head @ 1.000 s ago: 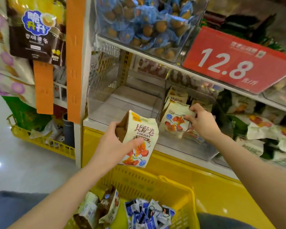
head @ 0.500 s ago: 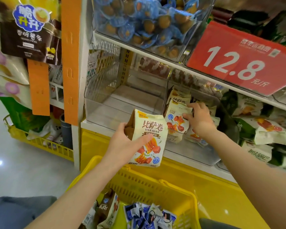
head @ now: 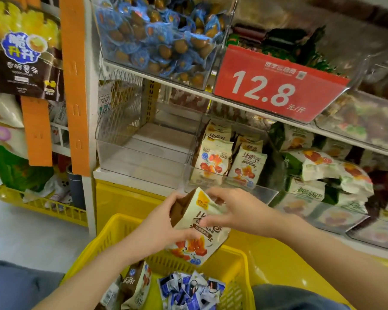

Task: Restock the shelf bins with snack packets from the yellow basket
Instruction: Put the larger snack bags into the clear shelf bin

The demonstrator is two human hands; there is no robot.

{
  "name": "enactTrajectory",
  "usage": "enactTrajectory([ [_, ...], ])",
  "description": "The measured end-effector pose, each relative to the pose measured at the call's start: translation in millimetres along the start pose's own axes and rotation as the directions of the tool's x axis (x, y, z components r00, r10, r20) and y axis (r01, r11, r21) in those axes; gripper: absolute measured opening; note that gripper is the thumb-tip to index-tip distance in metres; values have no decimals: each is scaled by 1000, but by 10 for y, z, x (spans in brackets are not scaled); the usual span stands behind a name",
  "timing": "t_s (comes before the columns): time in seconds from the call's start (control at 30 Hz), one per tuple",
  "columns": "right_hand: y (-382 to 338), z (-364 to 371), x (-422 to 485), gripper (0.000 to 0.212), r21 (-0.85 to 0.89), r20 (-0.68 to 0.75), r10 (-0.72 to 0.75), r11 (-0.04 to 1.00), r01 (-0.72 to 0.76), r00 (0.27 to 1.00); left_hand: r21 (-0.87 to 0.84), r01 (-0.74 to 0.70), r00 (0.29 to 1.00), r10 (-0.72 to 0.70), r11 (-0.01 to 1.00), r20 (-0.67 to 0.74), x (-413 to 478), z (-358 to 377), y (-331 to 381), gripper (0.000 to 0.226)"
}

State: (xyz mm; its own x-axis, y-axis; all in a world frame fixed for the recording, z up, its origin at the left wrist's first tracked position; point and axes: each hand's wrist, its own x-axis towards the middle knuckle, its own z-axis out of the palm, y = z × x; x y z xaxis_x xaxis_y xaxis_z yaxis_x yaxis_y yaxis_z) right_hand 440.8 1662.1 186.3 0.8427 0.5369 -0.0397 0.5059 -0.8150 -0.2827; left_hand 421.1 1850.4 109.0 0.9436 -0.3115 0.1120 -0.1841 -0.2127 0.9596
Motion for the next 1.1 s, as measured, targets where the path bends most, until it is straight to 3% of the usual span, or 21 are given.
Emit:
enactTrajectory([
  [0.17, 127, -119, -219, 55, -108, -152, -7, 994, -9, 988, 250, -56, 997, 69, 967, -42, 124, 200, 121, 61],
  [0.27, 269, -356, -299, 60, -159, -279, 31, 984, -78, 960, 415, -137, 985, 169, 899, -41, 376, 305, 289, 77],
  [0.5, 753, -902, -326, 43, -115, -621, 185, 940, -322, 762, 680, -189, 952, 302, 708, -50, 1005, 380, 363, 52],
  [0.6, 894, -916, -248, 47, -102, -614, 250, 915, -390, 748, 719, -185, 958, 286, 670, -19, 1110, 376, 238, 40],
  [0.77, 892, -755, -127, 49, 117, -602, 294, 952, -283, 742, 414, -119, 969, 196, 903, -149, 1121, 414, 149, 46],
  [0.83, 894, -757, -52, 50, 90, -604, 285, 952, -292, 745, 496, -137, 968, 222, 857, -117, 1120, 416, 124, 50],
  [0.97, 988, -789, 163, 47, -105, -524, 328, 891, -442, 786, 719, -217, 947, 322, 660, -10, 1134, 385, 72, 44],
  [1.1, 1121, -840, 348, 37, -123, -423, 452, 830, -543, 786, 746, -254, 932, 361, 615, 20, 1116, 374, 11, 44],
])
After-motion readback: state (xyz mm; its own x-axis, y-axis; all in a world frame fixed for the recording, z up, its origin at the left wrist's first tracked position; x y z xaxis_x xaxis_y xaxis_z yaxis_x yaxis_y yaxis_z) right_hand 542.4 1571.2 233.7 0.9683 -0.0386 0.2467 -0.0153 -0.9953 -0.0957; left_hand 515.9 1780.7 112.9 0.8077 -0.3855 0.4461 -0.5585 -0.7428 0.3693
